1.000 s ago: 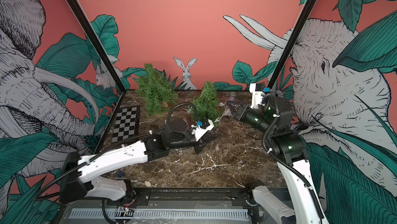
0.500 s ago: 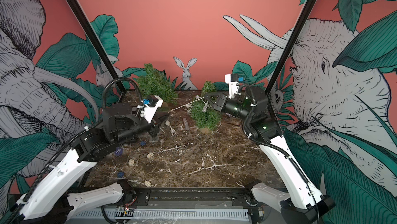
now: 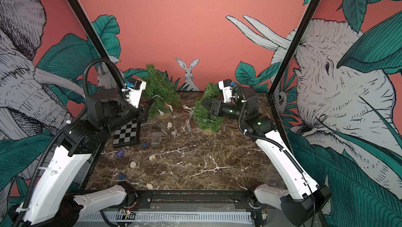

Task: Wrap string light around the christmas tree
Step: Wrap the light string around the Christmas tree.

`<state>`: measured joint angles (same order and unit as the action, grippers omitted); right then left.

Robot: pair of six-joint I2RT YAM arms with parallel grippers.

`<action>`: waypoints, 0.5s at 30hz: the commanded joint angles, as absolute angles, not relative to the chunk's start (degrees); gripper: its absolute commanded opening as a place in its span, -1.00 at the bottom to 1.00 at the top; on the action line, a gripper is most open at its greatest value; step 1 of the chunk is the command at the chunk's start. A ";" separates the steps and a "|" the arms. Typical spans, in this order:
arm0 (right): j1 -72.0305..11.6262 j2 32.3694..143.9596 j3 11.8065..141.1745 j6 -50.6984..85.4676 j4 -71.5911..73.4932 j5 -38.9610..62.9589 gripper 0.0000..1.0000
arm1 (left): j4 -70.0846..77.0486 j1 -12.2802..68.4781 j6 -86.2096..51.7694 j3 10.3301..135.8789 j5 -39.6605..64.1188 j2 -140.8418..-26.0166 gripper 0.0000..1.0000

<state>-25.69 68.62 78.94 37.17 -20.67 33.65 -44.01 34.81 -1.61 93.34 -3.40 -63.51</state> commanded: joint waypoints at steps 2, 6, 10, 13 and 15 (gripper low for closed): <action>-20.85 65.96 83.16 33.22 -23.14 38.87 0.02 | -45.55 34.30 -0.01 97.23 -2.76 -68.09 -1.00; -15.28 65.26 84.19 34.55 -22.08 41.39 0.08 | -46.82 34.18 1.38 103.06 -3.17 -73.35 -1.00; -12.62 67.10 83.85 35.83 -19.72 40.95 0.10 | -51.39 34.12 4.59 114.32 -5.18 -79.40 -1.00; -11.86 69.29 83.67 35.84 -18.57 38.82 0.10 | -55.04 34.19 6.83 123.86 -5.17 -83.92 -1.00; -11.52 70.89 83.87 35.84 -17.69 36.97 0.11 | -56.40 34.17 8.57 129.73 -4.81 -86.82 -1.00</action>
